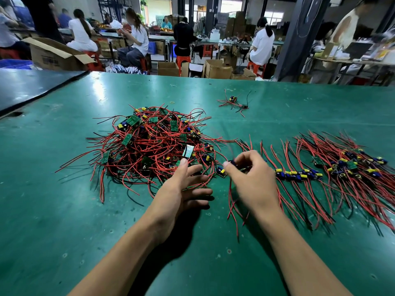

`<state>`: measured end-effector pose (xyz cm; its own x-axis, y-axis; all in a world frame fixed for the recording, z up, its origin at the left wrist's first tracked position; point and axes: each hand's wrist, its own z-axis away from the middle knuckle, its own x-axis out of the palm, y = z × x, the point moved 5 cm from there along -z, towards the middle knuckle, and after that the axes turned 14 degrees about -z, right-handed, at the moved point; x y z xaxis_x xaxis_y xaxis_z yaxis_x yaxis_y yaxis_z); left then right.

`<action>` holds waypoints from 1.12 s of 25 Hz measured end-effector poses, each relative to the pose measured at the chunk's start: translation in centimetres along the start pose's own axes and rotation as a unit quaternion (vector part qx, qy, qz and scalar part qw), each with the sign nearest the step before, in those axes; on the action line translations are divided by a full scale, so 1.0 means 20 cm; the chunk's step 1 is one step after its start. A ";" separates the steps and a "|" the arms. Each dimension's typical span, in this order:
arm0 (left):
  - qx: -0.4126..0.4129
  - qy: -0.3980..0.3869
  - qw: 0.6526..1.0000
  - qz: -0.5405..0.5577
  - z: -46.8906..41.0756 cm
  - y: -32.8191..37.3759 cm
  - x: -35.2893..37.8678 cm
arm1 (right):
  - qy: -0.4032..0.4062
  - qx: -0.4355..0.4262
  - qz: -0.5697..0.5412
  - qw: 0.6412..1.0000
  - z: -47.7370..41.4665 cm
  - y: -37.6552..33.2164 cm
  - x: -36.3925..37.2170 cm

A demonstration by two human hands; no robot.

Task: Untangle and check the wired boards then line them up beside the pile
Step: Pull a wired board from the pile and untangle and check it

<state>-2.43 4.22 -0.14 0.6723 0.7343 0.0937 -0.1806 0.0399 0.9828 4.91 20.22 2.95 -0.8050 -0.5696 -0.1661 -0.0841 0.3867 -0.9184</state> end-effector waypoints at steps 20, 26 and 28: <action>0.066 0.047 0.966 -0.246 0.03 -0.01 -0.03 | -0.184 -0.048 0.315 0.930 0.03 0.08 0.11; 0.113 0.048 0.968 -0.217 0.06 0.03 -0.01 | -0.040 -0.037 0.109 0.993 0.00 0.04 0.03; 0.114 0.048 0.968 -0.218 0.06 0.03 -0.01 | 0.001 -0.006 -0.046 0.999 -0.02 0.01 0.00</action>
<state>-1.83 3.23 0.62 0.5770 0.7415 -0.3423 0.2758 0.2176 0.9363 4.60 20.68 2.85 -0.7943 -0.6021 -0.0811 -0.1648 0.3421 -0.9251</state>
